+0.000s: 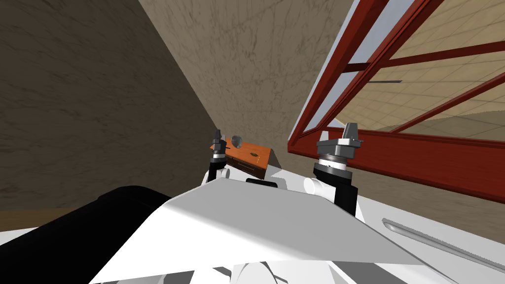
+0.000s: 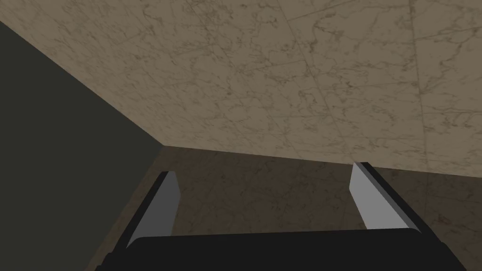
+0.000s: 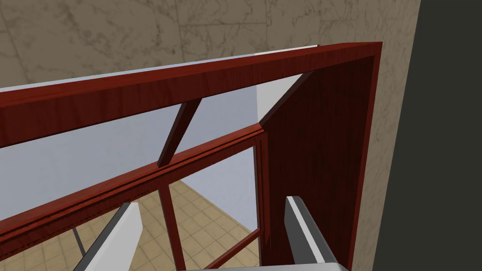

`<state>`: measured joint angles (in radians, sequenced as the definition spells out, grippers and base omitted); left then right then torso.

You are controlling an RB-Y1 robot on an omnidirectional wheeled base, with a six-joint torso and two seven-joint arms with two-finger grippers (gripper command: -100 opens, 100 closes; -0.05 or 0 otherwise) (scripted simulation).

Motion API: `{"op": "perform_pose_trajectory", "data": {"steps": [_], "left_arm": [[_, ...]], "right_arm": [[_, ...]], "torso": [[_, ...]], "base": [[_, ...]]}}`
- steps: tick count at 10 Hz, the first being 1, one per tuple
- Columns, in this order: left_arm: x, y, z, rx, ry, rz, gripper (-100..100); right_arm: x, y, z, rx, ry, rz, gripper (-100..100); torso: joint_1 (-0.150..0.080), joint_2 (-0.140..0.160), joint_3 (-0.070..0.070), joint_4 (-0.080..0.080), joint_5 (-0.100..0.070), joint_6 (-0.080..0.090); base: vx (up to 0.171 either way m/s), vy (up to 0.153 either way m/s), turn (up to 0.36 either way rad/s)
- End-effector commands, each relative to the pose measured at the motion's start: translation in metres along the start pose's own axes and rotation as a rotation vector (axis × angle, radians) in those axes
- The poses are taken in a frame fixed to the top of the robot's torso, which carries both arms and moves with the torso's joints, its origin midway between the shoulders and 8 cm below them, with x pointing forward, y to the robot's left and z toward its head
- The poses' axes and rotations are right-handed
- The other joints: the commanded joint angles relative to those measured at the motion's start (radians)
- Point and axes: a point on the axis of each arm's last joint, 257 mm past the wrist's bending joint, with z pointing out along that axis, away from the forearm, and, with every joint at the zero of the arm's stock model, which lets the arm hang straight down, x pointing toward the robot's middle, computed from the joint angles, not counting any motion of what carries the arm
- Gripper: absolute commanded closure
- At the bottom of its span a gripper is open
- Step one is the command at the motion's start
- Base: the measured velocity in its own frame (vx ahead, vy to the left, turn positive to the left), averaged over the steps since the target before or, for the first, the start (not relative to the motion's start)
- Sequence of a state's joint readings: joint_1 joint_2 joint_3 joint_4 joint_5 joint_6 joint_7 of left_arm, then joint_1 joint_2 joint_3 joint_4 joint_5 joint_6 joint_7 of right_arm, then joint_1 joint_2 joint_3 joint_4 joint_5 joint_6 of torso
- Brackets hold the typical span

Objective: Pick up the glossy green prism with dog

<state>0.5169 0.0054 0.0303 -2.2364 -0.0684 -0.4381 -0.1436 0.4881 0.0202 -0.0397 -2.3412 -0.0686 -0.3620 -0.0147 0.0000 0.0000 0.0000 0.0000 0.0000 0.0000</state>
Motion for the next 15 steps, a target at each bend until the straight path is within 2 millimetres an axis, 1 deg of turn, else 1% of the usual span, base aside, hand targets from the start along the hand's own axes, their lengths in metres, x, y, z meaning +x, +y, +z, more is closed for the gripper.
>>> {"op": "perform_pose_trajectory", "data": {"steps": [1,4,7,8,11,12,13,14,15], "left_arm": [[-0.001,0.01,-0.002,-0.023,0.036,0.041,-100],[-0.007,0.037,-0.006,-0.09,0.082,0.113,-100],[-0.022,0.081,-0.012,-0.2,0.12,0.198,-100],[-0.022,0.081,-0.012,-0.2,0.12,0.198,-100],[-0.046,0.135,-0.022,-0.339,0.145,0.285,-100],[-0.046,0.138,-0.024,-0.352,0.146,0.286,-100],[-0.056,0.16,-0.029,-0.413,0.152,0.314,-100],[-0.067,0.176,-0.032,-0.452,0.152,0.339,-100],[-0.068,0.183,-0.036,-0.478,0.155,0.34,-100]], "right_arm": [[0.0,0.0,0.0,0.0,0.0,0.0,0],[0.0,0.0,0.0,0.0,0.0,0.0,0],[0.0,0.0,0.0,0.0,0.0,0.0,0],[0.0,0.0,0.0,0.0,0.0,0.0,0],[0.0,0.0,0.0,0.0,0.0,0.0,0],[0.0,0.0,0.0,0.0,0.0,0.0,0],[0.0,0.0,0.0,0.0,0.0,0.0,0],[0.0,0.0,0.0,0.0,0.0,0.0,0],[0.0,0.0,0.0,0.0,0.0,0.0,0]], "torso": [[0.0,0.0,0.0,0.0,0.0,0.0],[-0.002,0.007,0.004,0.001,0.0,0.0],[-0.004,0.006,0.004,0.001,-0.001,0.0],[-0.004,0.006,0.004,0.001,-0.001,0.0],[-0.004,0.003,0.002,0.001,-0.001,0.0],[-0.005,0.003,0.002,0.001,-0.001,0.0],[-0.004,0.003,0.002,0.001,-0.001,0.0],[-0.003,0.003,0.002,0.001,-0.001,0.0],[-0.005,0.003,0.002,0.001,-0.001,0.0]], "base": [[-0.051,-0.015,0.02],[-0.1,-0.037,0.012],[-0.09,-0.061,-0.02],[-0.051,-0.051,-0.008],[-0.046,-0.067,-0.058],[-0.043,-0.066,-0.018],[-0.037,-0.058,-0.059],[-0.051,-0.08,-0.105],[-0.031,-0.065,-0.046]]}}
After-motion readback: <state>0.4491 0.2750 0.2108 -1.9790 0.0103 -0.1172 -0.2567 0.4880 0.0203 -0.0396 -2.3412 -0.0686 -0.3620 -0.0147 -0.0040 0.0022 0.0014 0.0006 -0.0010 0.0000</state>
